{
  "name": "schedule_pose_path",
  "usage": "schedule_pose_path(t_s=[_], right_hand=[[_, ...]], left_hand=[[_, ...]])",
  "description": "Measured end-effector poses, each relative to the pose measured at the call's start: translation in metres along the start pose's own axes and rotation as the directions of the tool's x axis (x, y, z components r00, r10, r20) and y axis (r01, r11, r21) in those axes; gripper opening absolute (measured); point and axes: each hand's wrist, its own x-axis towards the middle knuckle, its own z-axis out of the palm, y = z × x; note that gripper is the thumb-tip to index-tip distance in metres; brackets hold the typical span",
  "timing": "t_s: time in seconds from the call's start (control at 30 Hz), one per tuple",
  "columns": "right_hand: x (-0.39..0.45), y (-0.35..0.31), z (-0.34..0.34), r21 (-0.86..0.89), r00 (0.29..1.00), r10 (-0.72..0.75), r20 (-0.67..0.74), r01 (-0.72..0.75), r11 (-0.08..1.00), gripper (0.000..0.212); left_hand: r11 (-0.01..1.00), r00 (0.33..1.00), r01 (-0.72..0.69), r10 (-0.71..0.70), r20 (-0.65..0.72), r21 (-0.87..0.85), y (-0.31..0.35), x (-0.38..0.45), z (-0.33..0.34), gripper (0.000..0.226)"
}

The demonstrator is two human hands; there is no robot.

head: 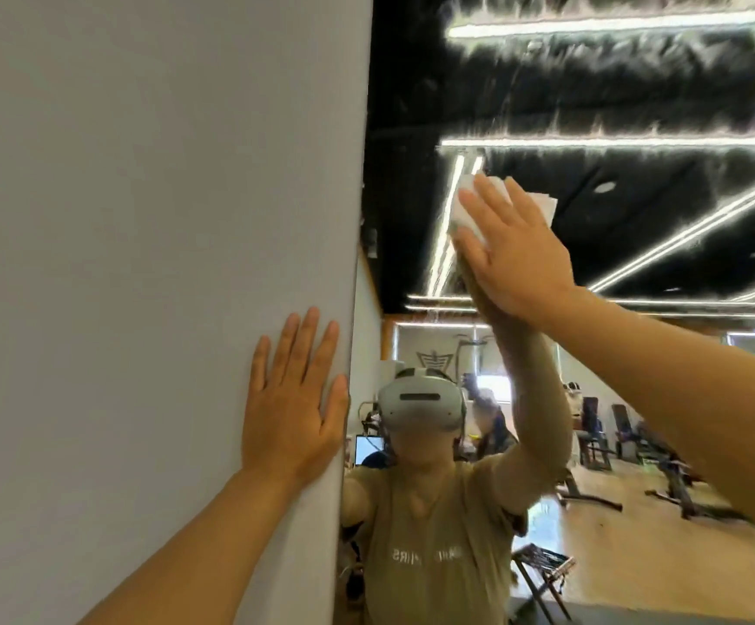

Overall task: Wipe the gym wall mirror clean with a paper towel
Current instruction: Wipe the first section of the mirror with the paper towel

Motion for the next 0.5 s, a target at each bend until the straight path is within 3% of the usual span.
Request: schedule_pose_path(t_s=[0.07, 0.2, 0.33, 0.5], right_hand=[[-0.002, -0.003, 0.000, 0.001, 1.000, 0.002, -0.028, -0.002, 1.000, 0.054], [-0.071, -0.030, 0.017, 0.020, 0.986, -0.166, 0.020, 0.166, 0.986, 0.057], [-0.152, -0.037, 0.032, 0.068, 0.934, -0.353, 0.051, 0.349, 0.935, 0.054], [-0.170, -0.022, 0.032, -0.056, 0.853, -0.517, 0.078, 0.521, 0.852, 0.051]], left_hand=[[1.000, 1.000, 0.001, -0.001, -0.006, -0.006, 0.000, 0.000, 0.001, 0.061], [1.000, 1.000, -0.001, 0.001, -0.030, -0.030, -0.001, -0.001, 0.002, 0.062], [0.999, 0.999, -0.004, 0.002, -0.046, -0.038, -0.002, -0.003, 0.004, 0.067], [0.999, 0.999, -0.038, 0.037, -0.035, -0.025, -0.004, -0.006, 0.004, 0.064]])
